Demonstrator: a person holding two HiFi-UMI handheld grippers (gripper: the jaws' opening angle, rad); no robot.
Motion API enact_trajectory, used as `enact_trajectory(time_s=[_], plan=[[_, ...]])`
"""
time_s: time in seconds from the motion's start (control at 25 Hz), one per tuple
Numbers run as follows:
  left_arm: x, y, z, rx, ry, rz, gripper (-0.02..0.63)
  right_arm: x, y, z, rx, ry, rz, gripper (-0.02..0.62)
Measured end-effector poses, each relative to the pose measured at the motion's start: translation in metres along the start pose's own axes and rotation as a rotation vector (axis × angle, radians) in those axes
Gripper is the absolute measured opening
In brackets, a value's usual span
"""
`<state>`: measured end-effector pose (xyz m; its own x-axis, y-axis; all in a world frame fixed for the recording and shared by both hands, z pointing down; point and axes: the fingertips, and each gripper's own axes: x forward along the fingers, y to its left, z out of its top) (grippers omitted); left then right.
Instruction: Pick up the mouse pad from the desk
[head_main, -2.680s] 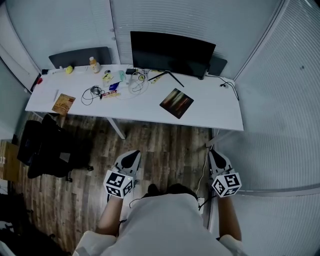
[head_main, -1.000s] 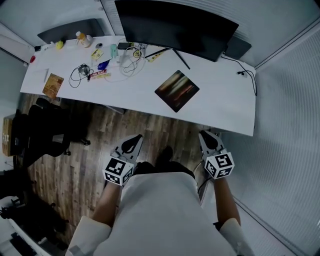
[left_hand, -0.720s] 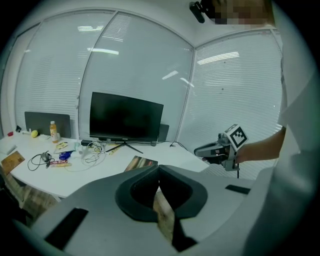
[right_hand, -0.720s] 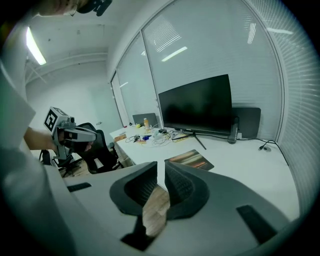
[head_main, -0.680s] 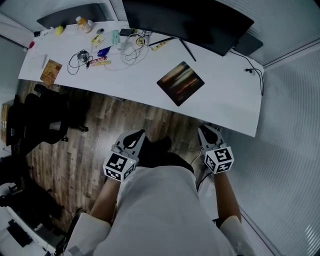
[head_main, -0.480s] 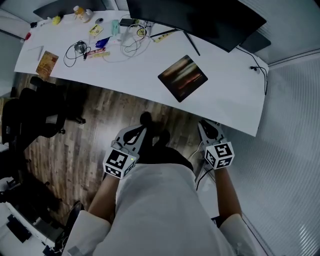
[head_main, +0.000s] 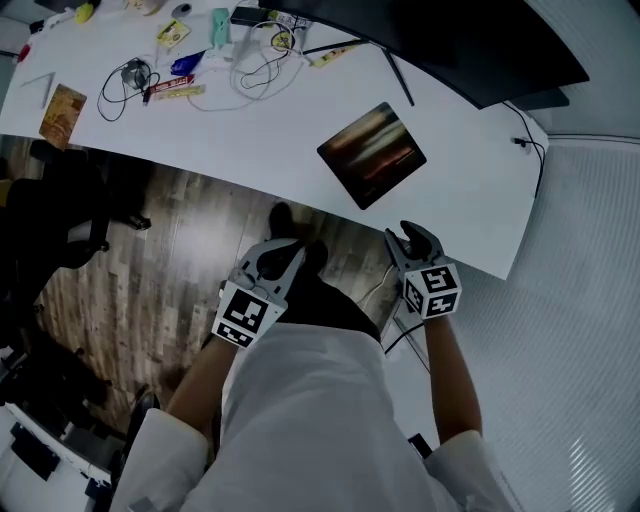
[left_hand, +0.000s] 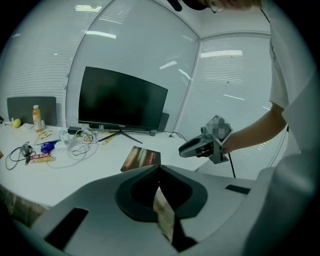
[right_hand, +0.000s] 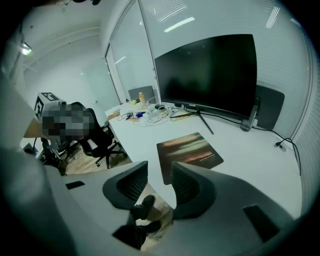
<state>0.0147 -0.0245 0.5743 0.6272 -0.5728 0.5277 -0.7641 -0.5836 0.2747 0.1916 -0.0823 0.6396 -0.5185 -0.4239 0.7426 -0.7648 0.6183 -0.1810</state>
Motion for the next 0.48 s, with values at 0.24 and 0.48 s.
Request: enact_trajectory(time_s=[0.24,0.48], plan=[[0.021,0.027,-0.008,-0.015,0.032,-0.045,0.016,0.06,-0.008,-0.014,-0.068,0.144,-0.004,0.225],[0.032,0.056,-0.015,-0.048,0.054,-0.056,0.015,0.11,-0.019,-0.028,-0.117,0.265,-0.007,0.305]])
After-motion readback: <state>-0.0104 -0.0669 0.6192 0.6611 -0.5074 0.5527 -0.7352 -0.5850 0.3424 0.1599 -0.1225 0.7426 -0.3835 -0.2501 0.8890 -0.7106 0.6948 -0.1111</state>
